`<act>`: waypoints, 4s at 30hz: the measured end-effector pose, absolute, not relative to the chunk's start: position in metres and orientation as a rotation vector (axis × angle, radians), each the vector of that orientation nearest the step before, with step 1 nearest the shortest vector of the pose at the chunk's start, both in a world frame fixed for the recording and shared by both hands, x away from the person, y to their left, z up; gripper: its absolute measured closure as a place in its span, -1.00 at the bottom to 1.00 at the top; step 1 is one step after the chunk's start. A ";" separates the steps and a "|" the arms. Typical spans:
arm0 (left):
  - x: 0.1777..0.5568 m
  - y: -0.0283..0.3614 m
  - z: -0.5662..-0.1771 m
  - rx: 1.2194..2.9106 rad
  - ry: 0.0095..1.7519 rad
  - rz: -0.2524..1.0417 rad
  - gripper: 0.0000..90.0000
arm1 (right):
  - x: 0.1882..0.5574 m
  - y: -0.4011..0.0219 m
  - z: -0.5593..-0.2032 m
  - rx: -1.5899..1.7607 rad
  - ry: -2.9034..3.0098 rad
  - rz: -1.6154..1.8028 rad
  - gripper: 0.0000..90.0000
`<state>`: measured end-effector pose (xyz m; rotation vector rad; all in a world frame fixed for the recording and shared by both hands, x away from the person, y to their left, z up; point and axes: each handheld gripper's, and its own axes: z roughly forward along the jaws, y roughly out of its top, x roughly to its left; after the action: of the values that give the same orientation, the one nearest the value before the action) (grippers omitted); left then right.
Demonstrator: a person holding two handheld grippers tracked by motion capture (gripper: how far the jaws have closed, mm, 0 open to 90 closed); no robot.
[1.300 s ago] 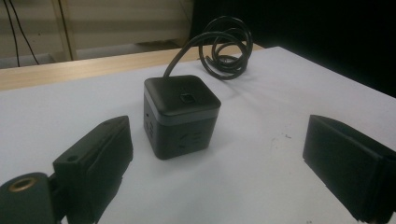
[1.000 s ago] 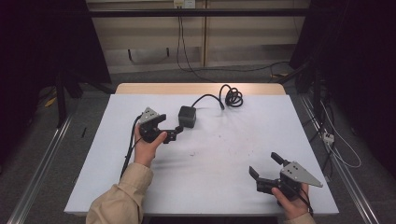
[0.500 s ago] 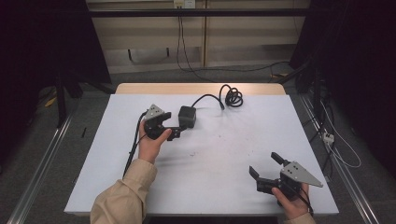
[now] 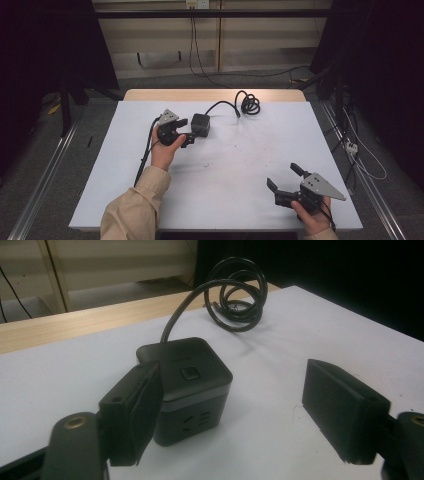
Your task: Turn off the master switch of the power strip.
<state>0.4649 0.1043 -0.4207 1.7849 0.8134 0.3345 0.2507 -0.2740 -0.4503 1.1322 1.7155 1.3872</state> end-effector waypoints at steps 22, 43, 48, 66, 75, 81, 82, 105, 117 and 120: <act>0.477 0.103 -0.424 1.793 0.832 0.347 0.02 | 0.251 -0.273 -0.450 1.128 1.720 1.388 -0.91; 0.484 0.101 -0.423 1.802 0.840 0.333 0.39 | 0.251 -0.273 -0.450 1.120 1.725 1.388 -0.90; 0.486 0.101 -0.423 1.804 0.834 0.326 0.44 | 0.251 -0.272 -0.450 1.117 1.726 1.387 -0.90; 0.492 0.096 -0.419 1.824 0.810 0.310 0.67 | 0.251 -0.272 -0.449 1.110 1.730 1.388 -0.90; 0.494 0.097 -0.421 1.828 0.826 0.312 0.77 | 0.251 -0.271 -0.448 1.103 1.733 1.387 -0.90; 0.496 0.096 -0.420 1.838 0.820 0.312 0.86 | 0.251 -0.271 -0.449 1.102 1.736 1.390 -0.90; 0.496 0.095 -0.420 1.842 0.820 0.316 0.89 | 0.251 -0.271 -0.449 1.100 1.737 1.390 -0.90; 0.504 0.092 -0.427 1.850 0.852 0.317 1.00 | 0.251 -0.271 -0.449 1.099 1.742 1.390 -0.89; 0.507 0.089 -0.430 1.853 0.856 0.316 1.00 | 0.251 -0.270 -0.449 1.100 1.744 1.389 -0.89; 0.507 0.089 -0.430 1.862 0.851 0.323 1.00 | 0.251 -0.270 -0.449 1.098 1.745 1.390 -0.89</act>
<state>0.5071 0.0890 -0.4301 1.8623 0.8505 0.3228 0.2510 -0.2702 -0.4487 1.0976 1.7447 1.3895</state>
